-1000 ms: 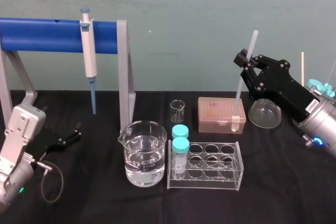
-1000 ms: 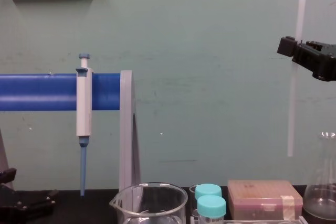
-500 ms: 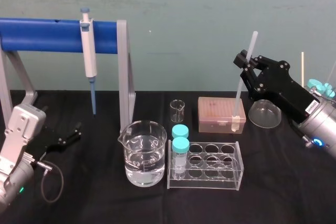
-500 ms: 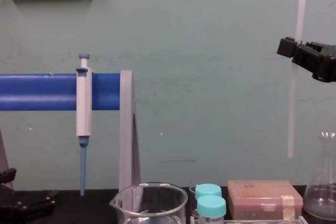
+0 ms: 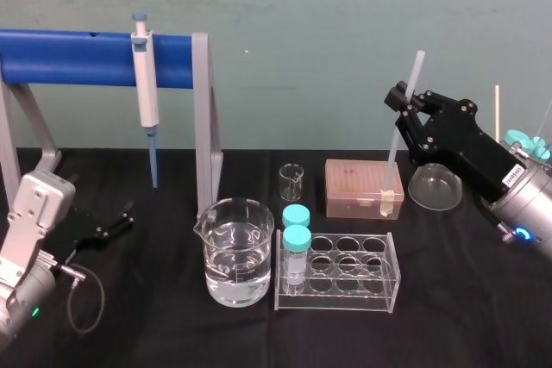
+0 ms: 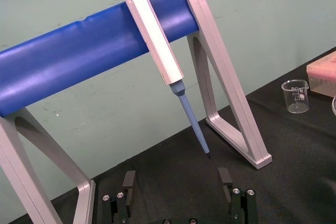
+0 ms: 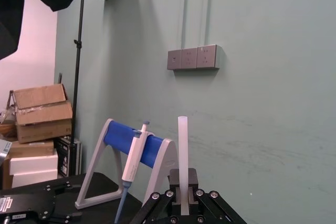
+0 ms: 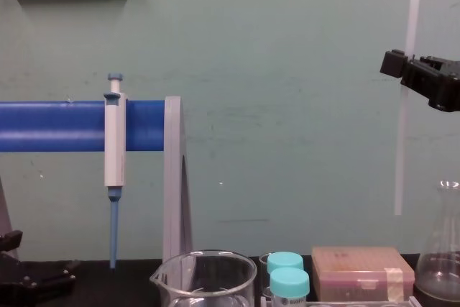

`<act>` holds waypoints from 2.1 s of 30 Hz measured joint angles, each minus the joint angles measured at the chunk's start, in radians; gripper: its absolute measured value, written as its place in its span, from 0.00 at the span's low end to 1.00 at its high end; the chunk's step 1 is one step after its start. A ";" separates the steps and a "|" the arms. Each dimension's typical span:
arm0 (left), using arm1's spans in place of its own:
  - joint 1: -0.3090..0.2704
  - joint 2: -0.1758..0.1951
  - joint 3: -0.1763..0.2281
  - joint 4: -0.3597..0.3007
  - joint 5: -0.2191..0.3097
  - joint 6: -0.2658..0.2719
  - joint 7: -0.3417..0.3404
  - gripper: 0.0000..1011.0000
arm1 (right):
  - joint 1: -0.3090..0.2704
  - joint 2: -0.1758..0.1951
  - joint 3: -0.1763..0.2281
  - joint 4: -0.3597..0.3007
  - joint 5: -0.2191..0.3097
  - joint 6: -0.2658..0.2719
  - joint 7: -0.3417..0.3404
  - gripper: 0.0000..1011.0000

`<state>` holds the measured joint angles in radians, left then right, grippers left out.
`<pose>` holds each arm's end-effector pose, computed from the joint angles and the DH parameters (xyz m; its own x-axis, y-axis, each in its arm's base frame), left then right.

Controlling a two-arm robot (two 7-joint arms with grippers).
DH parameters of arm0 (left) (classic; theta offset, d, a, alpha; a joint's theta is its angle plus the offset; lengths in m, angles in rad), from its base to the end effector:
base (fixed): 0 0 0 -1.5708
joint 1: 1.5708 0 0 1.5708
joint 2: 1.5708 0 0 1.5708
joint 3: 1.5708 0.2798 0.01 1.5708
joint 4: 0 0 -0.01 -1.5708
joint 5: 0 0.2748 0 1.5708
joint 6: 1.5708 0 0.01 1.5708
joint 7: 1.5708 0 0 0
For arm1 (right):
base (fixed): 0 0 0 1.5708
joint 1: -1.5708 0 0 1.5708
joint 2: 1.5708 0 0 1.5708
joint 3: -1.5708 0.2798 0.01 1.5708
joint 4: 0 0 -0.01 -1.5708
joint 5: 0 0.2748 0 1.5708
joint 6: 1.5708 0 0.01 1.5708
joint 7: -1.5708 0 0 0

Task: Pick up the stirring rod with one hand, then place it down.

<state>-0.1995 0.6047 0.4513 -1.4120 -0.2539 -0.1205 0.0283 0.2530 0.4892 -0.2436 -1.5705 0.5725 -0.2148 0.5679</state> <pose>0.3243 0.0859 -0.2875 0.2922 0.8803 0.3738 -0.9553 0.2872 0.0703 0.3489 -0.0737 -0.2064 0.6802 -0.7178 0.1487 0.6573 0.6871 0.3096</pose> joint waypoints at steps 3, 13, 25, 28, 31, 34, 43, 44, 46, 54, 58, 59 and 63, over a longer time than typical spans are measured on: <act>0.000 0.000 0.000 0.000 0.000 0.000 0.000 0.99 | 0.000 0.000 0.000 0.001 0.000 0.000 0.001 0.07; 0.000 0.000 0.000 0.000 0.000 0.000 0.000 0.99 | 0.004 -0.002 -0.002 0.009 0.001 0.001 0.004 0.07; 0.000 0.000 0.000 0.000 0.000 0.000 0.000 0.99 | 0.010 -0.002 -0.006 0.017 0.006 0.004 0.009 0.07; 0.000 0.000 0.000 0.000 0.000 0.000 0.000 0.99 | 0.012 0.000 -0.010 0.021 0.011 0.009 0.019 0.07; 0.000 0.000 0.000 0.000 0.000 0.000 0.000 0.99 | 0.013 0.008 -0.016 0.028 0.026 0.019 0.043 0.07; 0.000 0.000 0.000 0.000 0.000 0.000 0.000 0.99 | 0.012 0.020 -0.025 0.034 0.048 0.030 0.072 0.07; 0.000 0.000 0.000 0.000 0.000 0.000 0.000 0.99 | -0.019 0.043 -0.044 0.041 0.079 0.062 0.083 0.07; 0.000 0.000 0.000 0.000 0.000 0.000 0.000 0.99 | -0.025 0.047 -0.048 0.044 0.079 0.065 0.083 0.07; 0.000 0.000 0.000 0.000 0.000 0.000 0.000 0.99 | -0.031 0.050 -0.054 0.051 0.079 0.070 0.079 0.07; 0.000 0.000 0.000 0.000 0.000 0.000 0.000 0.99 | -0.036 0.046 -0.070 0.089 0.074 0.083 0.060 0.07; 0.000 0.000 0.000 0.000 0.000 0.000 0.000 0.99 | -0.032 0.040 -0.077 0.110 0.067 0.084 0.052 0.07; 0.000 0.000 0.000 0.000 0.000 0.000 0.000 0.99 | -0.031 0.039 -0.078 0.113 0.065 0.084 0.051 0.07; 0.000 0.000 0.000 0.000 0.000 0.000 0.000 0.99 | -0.027 0.030 -0.081 0.126 0.061 0.081 0.047 0.07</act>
<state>-0.1995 0.6047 0.4514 -1.4120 -0.2539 -0.1205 0.0283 0.2260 0.5196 -0.3246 -1.4442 0.6331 -0.1342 0.6148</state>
